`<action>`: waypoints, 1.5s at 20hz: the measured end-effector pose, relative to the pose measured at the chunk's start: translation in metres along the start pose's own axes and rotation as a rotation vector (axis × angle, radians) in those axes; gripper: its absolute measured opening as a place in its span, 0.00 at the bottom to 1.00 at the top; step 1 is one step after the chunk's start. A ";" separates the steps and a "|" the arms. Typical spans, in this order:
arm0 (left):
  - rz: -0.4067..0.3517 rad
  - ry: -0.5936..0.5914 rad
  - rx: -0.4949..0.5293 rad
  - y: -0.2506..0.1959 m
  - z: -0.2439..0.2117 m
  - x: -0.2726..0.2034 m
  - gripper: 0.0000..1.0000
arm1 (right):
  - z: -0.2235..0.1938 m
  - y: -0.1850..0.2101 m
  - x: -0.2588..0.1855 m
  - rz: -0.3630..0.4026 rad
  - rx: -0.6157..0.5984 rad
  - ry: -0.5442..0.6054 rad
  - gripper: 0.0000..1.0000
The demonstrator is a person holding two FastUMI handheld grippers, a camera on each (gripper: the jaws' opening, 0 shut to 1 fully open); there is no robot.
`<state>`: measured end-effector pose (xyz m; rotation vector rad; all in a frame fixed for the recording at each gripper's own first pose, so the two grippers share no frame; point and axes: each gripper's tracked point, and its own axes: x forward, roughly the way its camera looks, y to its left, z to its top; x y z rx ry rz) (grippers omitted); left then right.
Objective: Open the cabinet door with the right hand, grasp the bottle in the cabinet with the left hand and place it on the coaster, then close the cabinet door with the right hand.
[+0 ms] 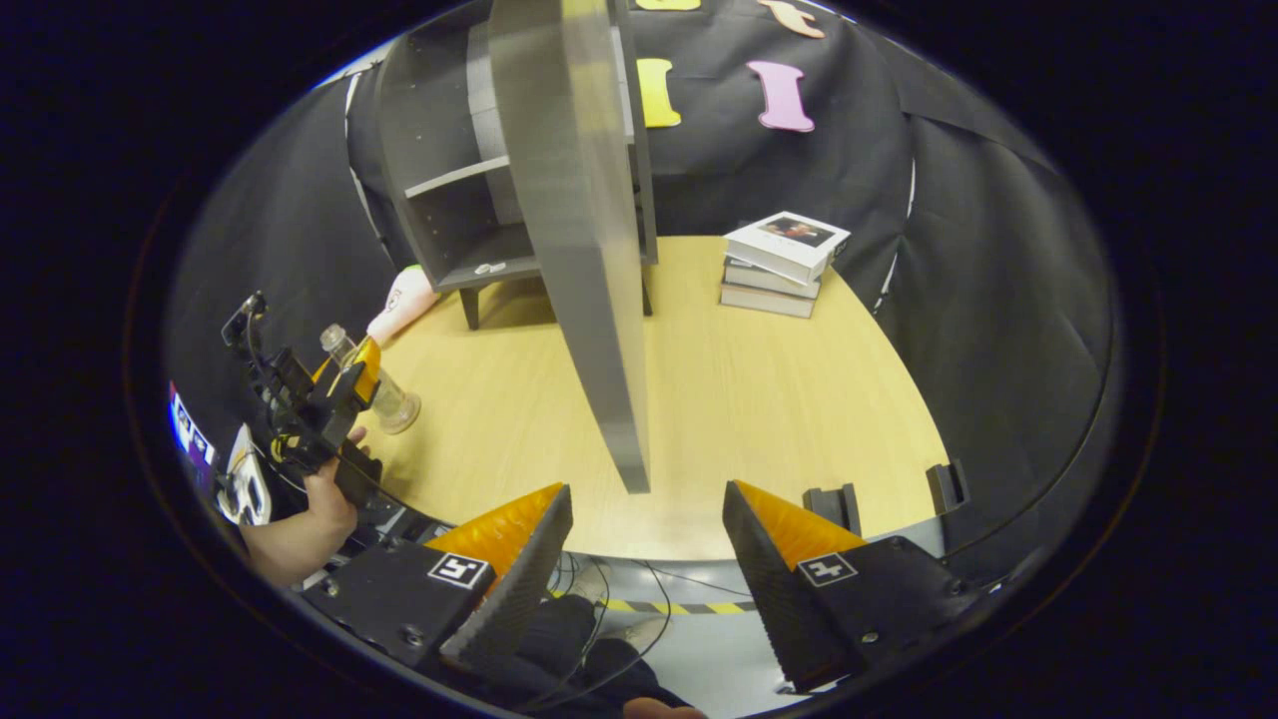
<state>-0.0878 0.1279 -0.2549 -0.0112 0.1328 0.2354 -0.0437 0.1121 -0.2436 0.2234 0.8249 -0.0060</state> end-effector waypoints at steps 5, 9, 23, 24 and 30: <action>-0.038 0.004 0.074 0.002 0.060 -0.035 0.95 | 0.006 -0.005 -0.014 0.005 0.015 -0.081 0.97; -0.113 -0.004 0.159 -0.004 0.137 -0.061 0.95 | 0.036 -0.022 -0.036 -0.048 0.090 -0.227 0.97; -0.412 -0.184 0.218 -0.132 0.304 -0.094 1.00 | 0.187 -0.020 -0.136 -0.132 0.007 -0.631 0.96; -0.393 -0.170 0.203 -0.126 0.302 -0.087 0.95 | 0.191 -0.026 -0.140 -0.152 -0.021 -0.644 0.96; -0.277 -0.180 0.247 -0.101 0.298 -0.052 0.96 | 0.196 0.024 -0.121 0.050 -0.053 -0.620 0.93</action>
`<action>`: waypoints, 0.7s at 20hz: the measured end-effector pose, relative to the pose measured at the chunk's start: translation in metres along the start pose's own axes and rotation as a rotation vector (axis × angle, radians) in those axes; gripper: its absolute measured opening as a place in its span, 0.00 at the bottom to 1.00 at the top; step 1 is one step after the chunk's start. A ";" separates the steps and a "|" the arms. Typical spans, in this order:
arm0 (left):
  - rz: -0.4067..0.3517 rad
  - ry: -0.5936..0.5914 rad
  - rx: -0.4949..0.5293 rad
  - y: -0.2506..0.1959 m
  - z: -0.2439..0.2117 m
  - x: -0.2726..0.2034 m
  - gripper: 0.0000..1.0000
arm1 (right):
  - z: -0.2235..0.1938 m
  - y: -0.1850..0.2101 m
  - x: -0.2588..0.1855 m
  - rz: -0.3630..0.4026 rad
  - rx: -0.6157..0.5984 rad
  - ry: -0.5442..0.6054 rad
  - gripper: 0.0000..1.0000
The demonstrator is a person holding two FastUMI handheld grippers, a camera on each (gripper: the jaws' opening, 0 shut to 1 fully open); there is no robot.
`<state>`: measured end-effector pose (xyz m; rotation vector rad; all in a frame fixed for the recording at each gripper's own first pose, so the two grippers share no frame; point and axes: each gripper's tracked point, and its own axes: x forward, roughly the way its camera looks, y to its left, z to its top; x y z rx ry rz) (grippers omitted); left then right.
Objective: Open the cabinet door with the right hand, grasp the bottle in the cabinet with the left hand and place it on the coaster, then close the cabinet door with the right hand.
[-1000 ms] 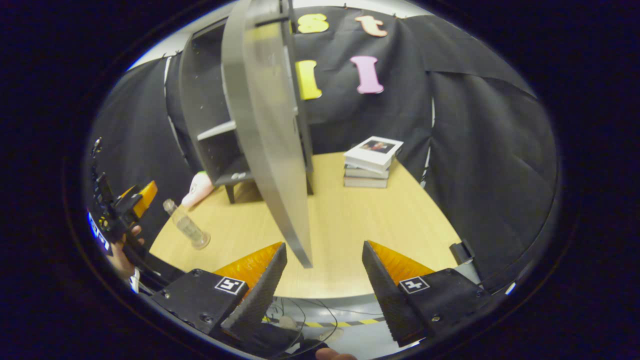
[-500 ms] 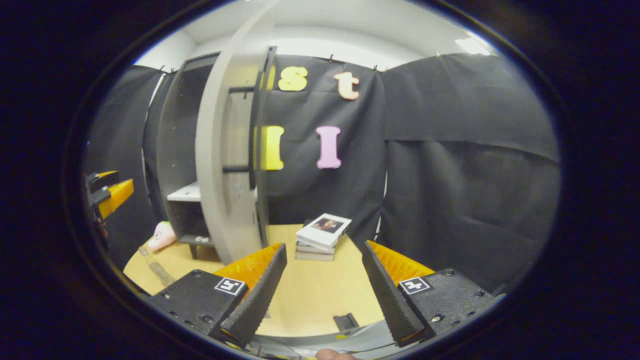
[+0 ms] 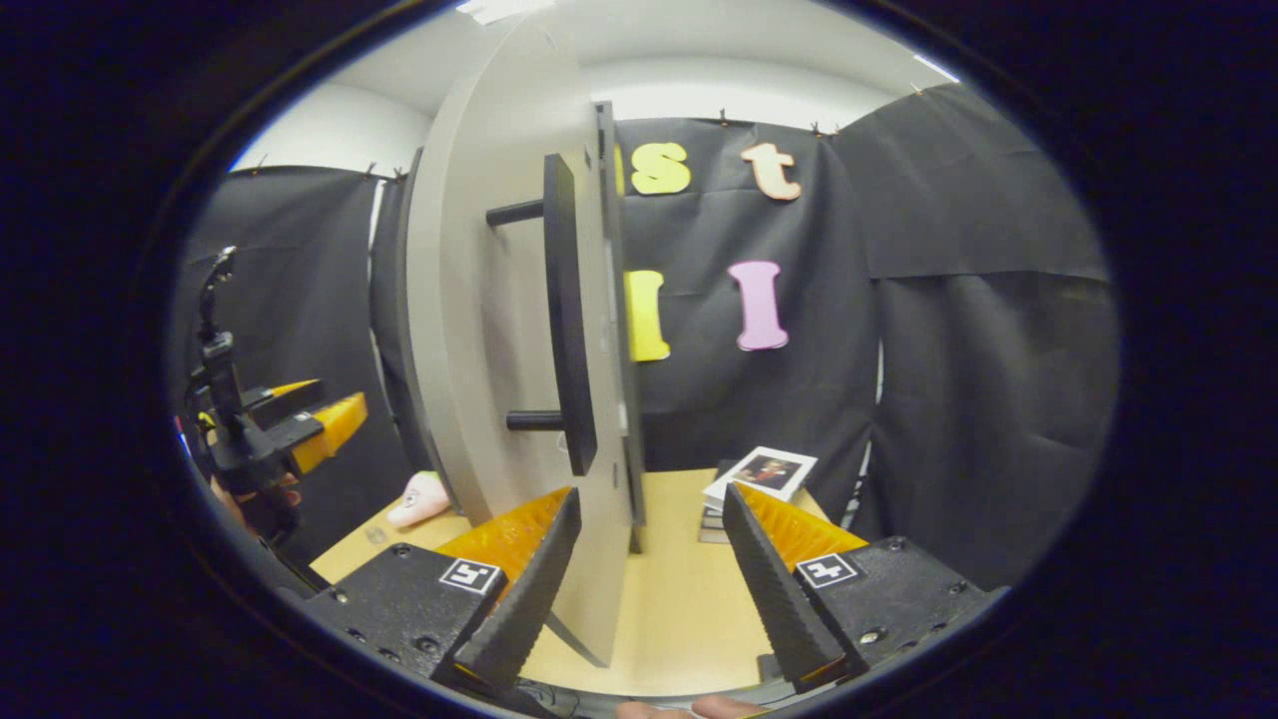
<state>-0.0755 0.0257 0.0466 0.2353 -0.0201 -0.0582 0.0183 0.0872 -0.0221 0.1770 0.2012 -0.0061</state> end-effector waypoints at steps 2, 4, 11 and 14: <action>-0.013 0.011 0.001 -0.004 -0.008 0.001 0.96 | -0.004 0.025 0.008 0.074 -0.010 0.019 0.93; -0.017 -0.008 0.019 0.000 -0.006 0.000 0.96 | -0.011 0.038 0.015 0.107 -0.002 0.052 0.93; 0.082 0.061 -0.014 0.030 -0.033 -0.009 0.96 | -0.011 0.061 0.053 0.160 0.058 0.077 0.93; 0.129 0.072 -0.021 0.044 -0.034 -0.014 0.96 | -0.010 0.076 0.063 0.216 0.018 0.079 0.93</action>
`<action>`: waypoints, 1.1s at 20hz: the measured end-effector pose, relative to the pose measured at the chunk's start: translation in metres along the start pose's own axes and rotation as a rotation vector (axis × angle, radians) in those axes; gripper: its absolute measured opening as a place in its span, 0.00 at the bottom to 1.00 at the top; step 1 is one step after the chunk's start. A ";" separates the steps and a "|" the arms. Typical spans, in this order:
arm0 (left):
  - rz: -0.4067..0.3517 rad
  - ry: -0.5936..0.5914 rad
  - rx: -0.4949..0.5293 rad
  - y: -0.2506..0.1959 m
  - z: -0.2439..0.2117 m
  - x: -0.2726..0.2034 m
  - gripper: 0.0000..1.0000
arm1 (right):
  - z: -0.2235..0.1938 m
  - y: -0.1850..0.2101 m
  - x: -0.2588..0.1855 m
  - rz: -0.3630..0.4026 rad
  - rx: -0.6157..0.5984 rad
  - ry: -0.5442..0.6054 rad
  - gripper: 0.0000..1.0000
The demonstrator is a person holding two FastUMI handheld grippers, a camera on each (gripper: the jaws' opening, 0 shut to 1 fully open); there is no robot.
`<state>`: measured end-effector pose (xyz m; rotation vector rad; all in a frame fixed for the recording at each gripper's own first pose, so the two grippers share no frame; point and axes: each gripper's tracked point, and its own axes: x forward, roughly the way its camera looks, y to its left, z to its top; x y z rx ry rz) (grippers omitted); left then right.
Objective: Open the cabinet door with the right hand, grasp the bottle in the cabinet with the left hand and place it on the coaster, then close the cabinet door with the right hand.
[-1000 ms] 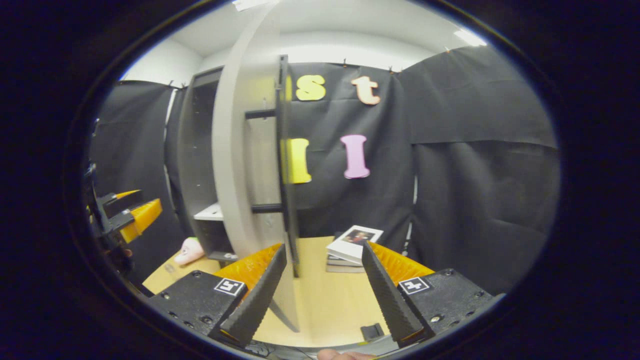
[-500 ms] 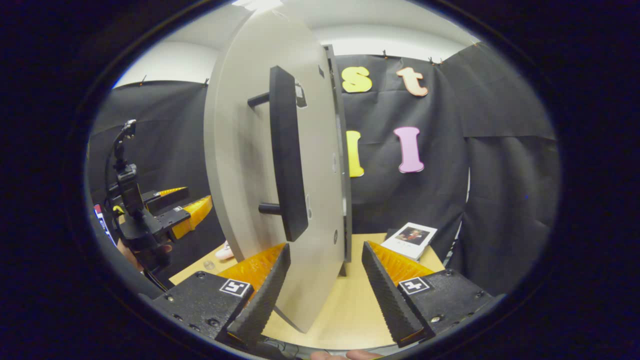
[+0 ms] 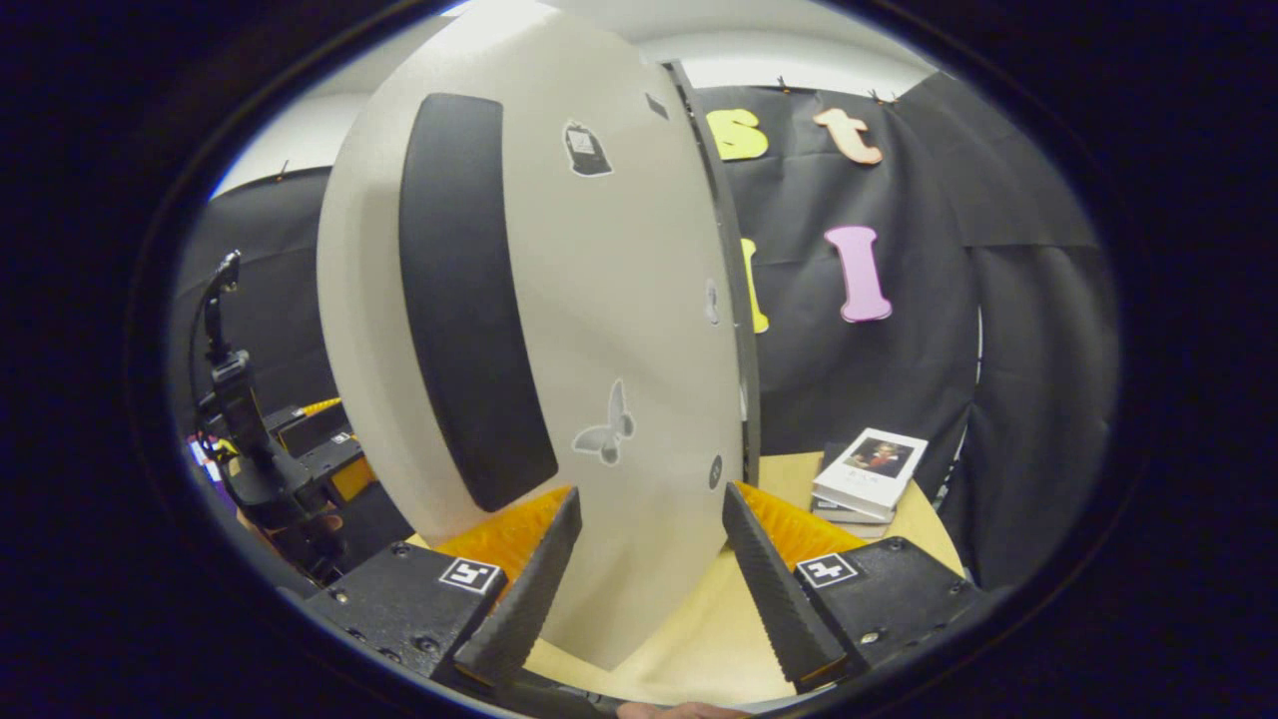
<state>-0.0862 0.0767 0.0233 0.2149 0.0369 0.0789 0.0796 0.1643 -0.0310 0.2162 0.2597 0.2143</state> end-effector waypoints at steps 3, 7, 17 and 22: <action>0.042 -0.012 0.010 0.009 0.008 -0.008 0.96 | -0.002 0.007 0.017 0.029 -0.021 0.022 0.93; 0.058 -0.041 0.031 0.012 0.017 -0.018 0.96 | 0.001 0.022 0.035 0.078 -0.010 0.023 0.94; 0.128 -0.009 0.020 0.043 0.003 -0.029 0.96 | 0.012 0.071 0.077 0.189 -0.128 0.019 0.97; 0.122 -0.019 0.015 0.043 0.005 -0.023 0.96 | 0.012 0.072 0.080 0.202 -0.134 0.023 0.97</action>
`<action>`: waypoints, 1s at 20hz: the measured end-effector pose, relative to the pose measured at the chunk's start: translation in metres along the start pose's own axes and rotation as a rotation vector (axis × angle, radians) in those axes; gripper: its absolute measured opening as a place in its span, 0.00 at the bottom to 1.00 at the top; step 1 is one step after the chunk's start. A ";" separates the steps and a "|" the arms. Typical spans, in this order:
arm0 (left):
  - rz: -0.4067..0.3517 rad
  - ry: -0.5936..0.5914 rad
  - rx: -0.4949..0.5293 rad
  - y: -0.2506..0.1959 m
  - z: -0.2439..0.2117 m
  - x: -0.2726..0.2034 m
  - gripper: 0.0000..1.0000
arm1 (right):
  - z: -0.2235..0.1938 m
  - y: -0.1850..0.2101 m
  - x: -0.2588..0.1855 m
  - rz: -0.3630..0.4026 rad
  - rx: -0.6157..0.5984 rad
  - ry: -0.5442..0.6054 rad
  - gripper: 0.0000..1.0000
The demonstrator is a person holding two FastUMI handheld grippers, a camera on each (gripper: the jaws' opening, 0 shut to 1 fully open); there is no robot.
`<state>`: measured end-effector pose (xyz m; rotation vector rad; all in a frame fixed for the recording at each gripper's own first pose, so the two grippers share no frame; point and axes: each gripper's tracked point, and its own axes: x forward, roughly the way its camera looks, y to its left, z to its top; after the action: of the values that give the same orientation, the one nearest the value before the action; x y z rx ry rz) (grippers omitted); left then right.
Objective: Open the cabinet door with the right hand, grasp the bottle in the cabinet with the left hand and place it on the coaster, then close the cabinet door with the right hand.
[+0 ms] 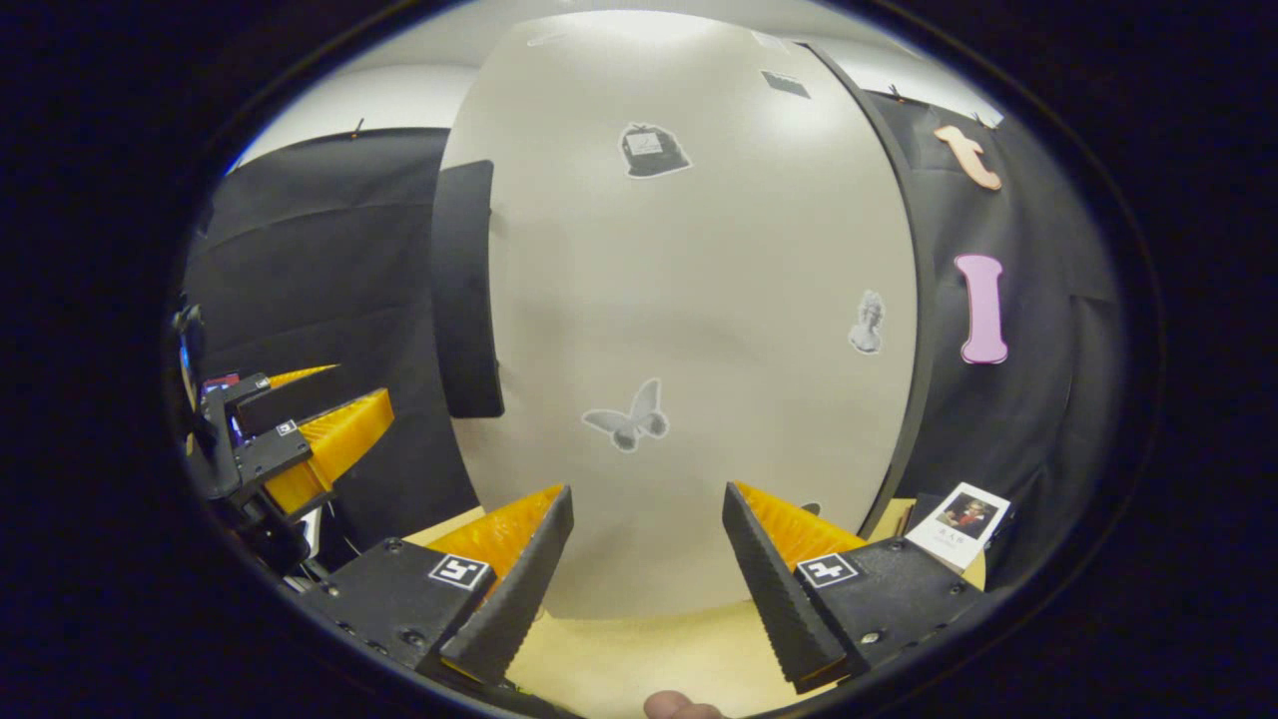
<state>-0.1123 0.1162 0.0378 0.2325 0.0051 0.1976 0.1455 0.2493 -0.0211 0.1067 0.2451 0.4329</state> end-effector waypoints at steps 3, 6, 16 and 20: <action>-0.028 -0.005 -0.002 -0.010 0.001 0.006 0.96 | -0.001 -0.012 -0.007 -0.033 0.023 -0.001 0.97; -0.066 -0.005 -0.017 -0.018 -0.001 0.008 0.96 | 0.004 -0.022 -0.016 -0.075 0.030 -0.020 0.97; -0.200 0.040 -0.165 -0.075 -0.001 0.043 0.96 | 0.037 -0.089 -0.056 -0.469 -0.035 -0.123 0.99; -0.241 0.036 -0.221 -0.091 0.011 0.042 0.96 | 0.045 -0.081 -0.080 -0.460 -0.031 -0.176 0.99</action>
<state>-0.0529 0.0349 0.0282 0.0073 0.0466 -0.0378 0.1191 0.1400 0.0271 0.0546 0.0843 -0.0306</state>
